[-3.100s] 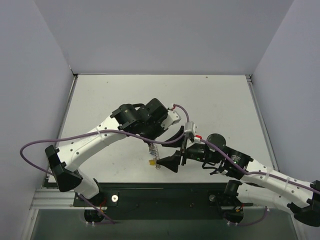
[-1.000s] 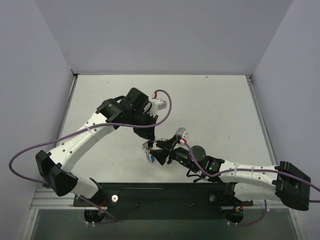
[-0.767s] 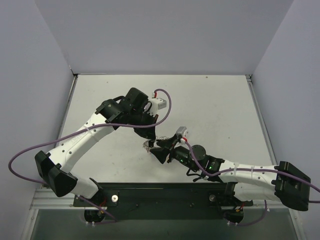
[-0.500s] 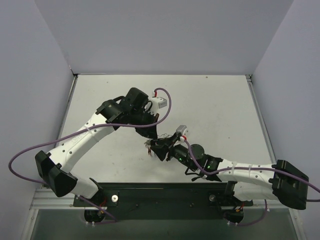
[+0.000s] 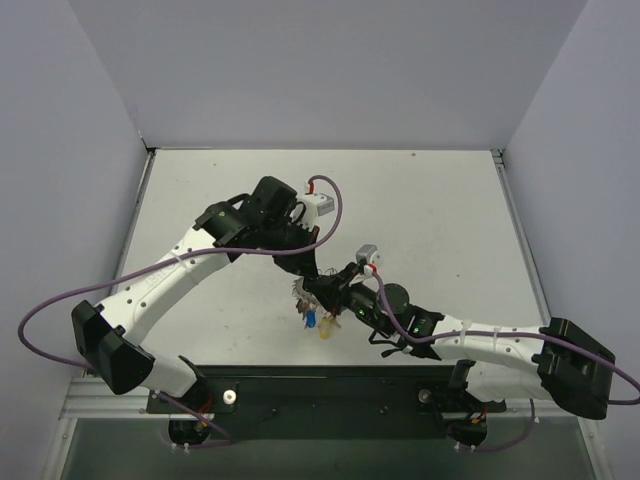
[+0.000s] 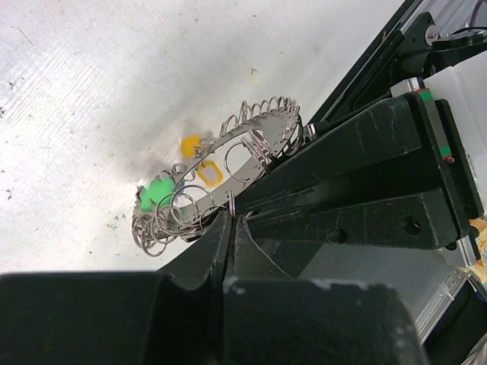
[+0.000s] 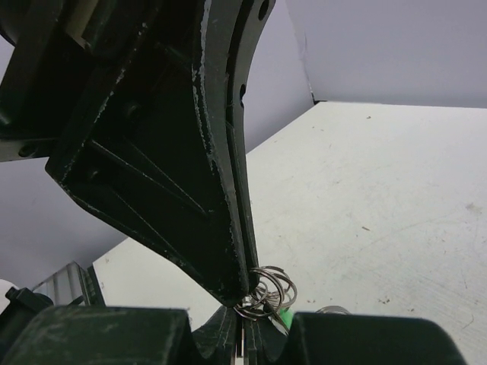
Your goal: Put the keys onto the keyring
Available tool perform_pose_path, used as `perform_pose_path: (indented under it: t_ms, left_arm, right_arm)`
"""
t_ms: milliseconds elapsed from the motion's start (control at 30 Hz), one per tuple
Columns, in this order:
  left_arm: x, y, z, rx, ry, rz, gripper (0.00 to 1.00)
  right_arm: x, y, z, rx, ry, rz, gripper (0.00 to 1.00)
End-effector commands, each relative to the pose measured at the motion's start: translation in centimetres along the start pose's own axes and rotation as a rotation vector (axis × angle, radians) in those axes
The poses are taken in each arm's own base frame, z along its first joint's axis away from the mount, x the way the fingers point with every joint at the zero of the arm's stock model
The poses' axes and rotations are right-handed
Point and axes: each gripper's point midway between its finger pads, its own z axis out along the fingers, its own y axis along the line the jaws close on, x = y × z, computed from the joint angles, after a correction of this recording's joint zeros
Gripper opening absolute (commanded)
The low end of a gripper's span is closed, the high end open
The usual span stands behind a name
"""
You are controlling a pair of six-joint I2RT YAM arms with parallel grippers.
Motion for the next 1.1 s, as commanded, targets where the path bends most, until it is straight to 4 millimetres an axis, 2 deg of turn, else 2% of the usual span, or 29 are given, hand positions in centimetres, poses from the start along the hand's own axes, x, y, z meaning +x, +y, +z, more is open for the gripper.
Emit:
perform_pose_path:
  t_ms: [0, 233, 500, 767, 1067]
  left_arm:
    - [-1.2, -1.7, -2.0, 0.055, -0.072, 0.028, 0.00]
    - [-1.7, -0.8, -2.9, 0.017, -0.085, 0.029, 0.00]
    - [-2.0, -0.4, -3.8, -0.008, -0.092, 0.042, 0.00]
    - [-2.0, -0.2, -4.8, -0.037, -0.086, 0.059, 0.00]
    - [-1.6, 0.9, -5.5, -0.097, -0.070, 0.075, 0.00]
  right_arm:
    - [-4.0, 0.4, 0.1, -0.019, -0.133, 0.049, 0.00]
    - [-3.4, 0.5, -0.6, -0.037, -0.108, 0.045, 0.00]
    - [-1.8, -0.2, -1.3, -0.023, -0.070, 0.042, 0.00]
    - [-1.2, -0.4, -1.5, -0.022, -0.052, 0.039, 0.00]
    - [-0.8, -0.7, -2.1, -0.023, -0.042, 0.038, 0.00]
